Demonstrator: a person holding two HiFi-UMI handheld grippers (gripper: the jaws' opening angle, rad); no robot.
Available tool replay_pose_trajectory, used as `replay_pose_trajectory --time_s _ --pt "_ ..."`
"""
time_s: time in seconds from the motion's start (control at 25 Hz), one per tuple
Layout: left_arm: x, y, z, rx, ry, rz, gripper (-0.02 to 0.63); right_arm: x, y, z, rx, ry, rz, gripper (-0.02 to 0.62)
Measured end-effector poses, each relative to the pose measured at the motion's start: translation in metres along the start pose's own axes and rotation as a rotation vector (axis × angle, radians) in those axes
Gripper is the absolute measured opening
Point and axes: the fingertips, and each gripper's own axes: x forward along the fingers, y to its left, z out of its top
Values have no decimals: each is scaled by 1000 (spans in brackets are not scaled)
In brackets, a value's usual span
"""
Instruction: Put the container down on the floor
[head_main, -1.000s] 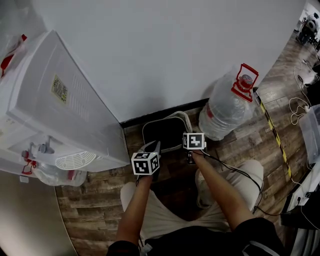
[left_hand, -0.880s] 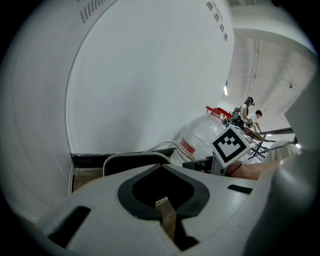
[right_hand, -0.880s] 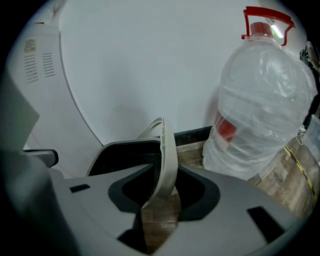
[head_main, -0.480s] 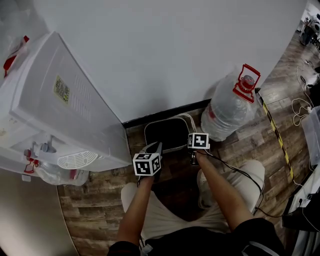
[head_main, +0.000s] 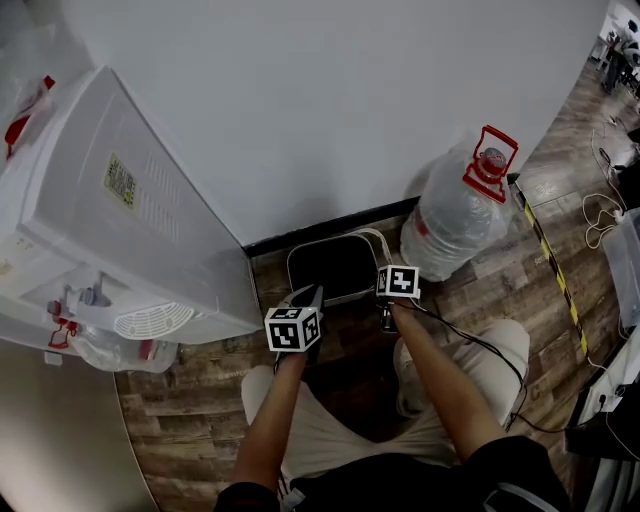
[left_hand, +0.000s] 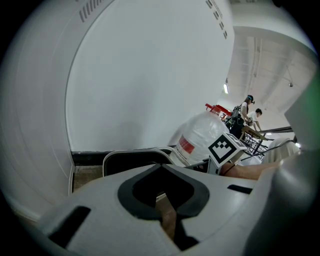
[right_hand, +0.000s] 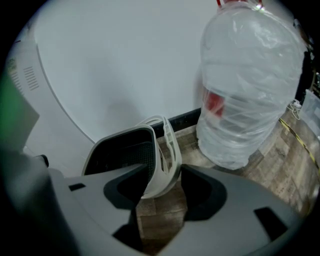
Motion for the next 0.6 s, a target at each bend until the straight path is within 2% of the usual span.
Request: replay_pose_trajectory --time_s 0.6 --pt "1 3 -8 -8 12 2 15 5 2 -6 -2 14 12 192"
